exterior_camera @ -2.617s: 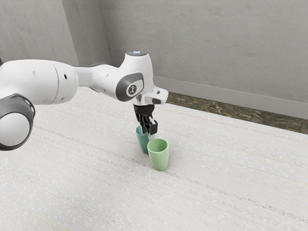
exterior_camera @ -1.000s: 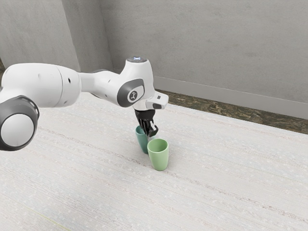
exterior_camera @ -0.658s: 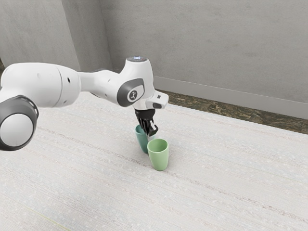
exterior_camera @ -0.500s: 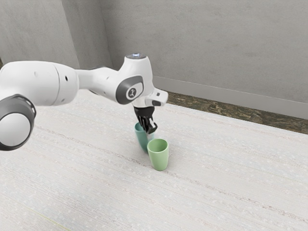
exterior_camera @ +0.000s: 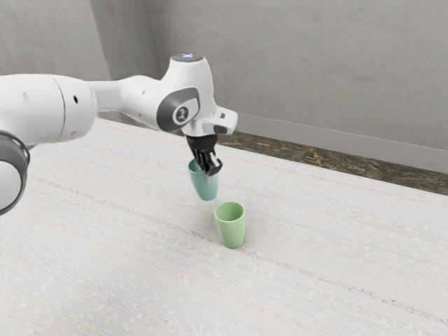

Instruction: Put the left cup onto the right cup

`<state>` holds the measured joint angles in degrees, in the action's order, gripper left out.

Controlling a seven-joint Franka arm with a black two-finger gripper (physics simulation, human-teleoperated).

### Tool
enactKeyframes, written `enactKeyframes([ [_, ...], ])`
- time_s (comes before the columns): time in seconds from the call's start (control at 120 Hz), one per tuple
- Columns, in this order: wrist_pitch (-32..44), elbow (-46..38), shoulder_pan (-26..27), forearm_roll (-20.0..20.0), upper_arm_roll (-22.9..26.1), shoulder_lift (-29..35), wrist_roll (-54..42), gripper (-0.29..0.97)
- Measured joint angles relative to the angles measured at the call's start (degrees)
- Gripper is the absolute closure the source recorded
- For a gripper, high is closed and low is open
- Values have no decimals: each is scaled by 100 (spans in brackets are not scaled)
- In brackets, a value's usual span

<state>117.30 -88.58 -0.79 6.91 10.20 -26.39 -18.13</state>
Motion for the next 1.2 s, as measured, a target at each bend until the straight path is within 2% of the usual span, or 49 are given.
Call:
enactKeyframes([
  [0.667, -296, 16, 35, -11, 124, 362, 66, 78],
  [1.2, -468, 10, 53, 128, 575, 454, 384, 78],
])
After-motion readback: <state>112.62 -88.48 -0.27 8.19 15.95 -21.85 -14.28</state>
